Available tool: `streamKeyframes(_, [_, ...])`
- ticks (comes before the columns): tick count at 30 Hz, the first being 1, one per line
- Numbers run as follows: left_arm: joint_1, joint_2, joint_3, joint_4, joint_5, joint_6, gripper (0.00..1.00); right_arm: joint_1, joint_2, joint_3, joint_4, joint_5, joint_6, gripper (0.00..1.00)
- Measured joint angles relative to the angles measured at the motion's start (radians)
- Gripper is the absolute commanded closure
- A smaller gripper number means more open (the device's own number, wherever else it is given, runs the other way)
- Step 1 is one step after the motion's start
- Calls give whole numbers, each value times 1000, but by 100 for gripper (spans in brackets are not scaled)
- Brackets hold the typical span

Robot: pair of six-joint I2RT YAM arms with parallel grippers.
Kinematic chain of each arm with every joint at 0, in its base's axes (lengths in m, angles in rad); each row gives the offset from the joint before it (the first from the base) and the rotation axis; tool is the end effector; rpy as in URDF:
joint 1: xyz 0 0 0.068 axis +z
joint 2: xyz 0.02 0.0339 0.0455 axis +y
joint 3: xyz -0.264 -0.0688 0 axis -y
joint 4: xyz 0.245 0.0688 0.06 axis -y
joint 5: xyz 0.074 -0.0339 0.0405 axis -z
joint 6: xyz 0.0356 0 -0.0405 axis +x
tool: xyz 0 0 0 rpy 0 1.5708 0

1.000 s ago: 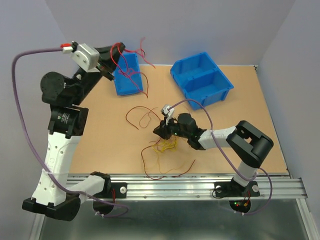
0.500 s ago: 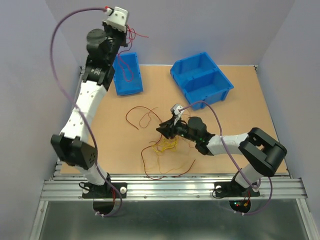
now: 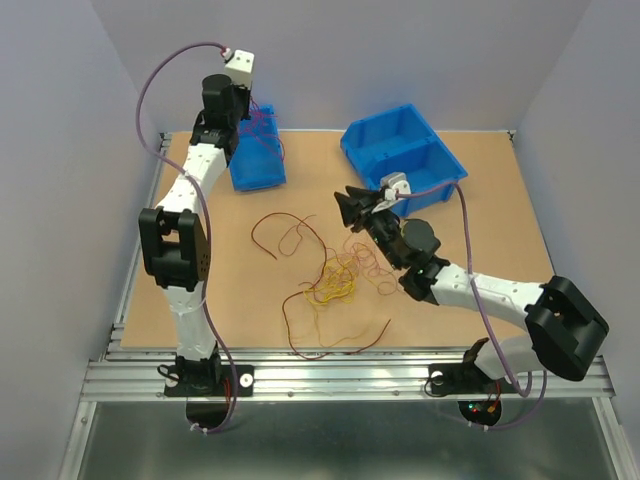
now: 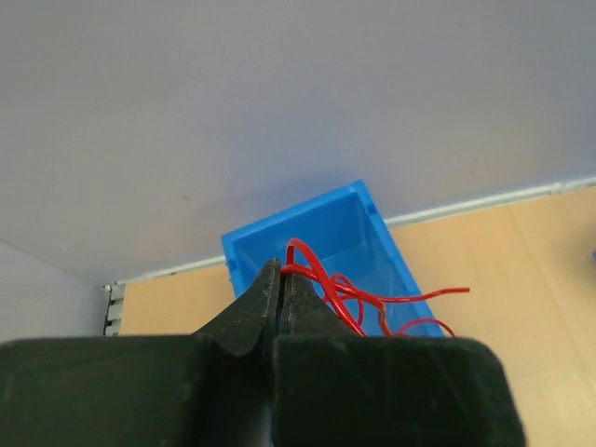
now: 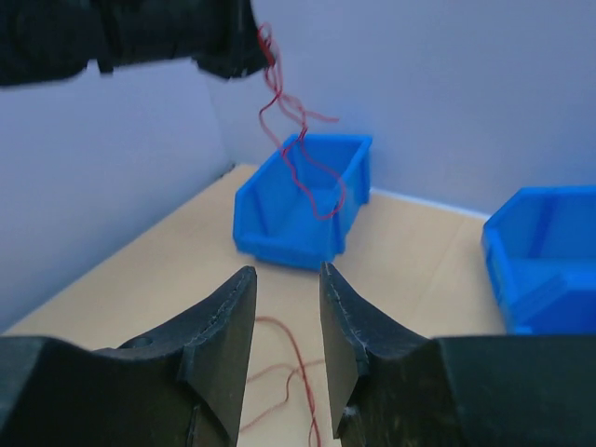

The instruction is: Untangle the cables

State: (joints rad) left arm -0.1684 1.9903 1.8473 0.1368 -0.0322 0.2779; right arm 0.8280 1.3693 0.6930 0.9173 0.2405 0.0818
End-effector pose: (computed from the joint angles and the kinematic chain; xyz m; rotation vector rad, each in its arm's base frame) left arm 0.4814 -0.0807 0.3784 0.3246 1.5443 0.1112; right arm 0.2100 0.2161 0.2915 -0.2976 1.3295 0.6085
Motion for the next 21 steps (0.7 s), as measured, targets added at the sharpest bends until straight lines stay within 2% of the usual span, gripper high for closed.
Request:
streamKeyframes(3, [52,0,-13,51,42,-68,100,0,-16,79,4,54,-43,61])
streamKeyframes(7, [114,-4,-112,154,80,-149,100,0,-27,140,30,82,-89,61])
streamKeyframes(12, [114,-2,-238,175,88,-194,100,-2,-30,85,105,116,-105,62])
streamKeyframes(21, [80,8,-253,186,93,-180,100,-3,-24,10,153,119,-93,62])
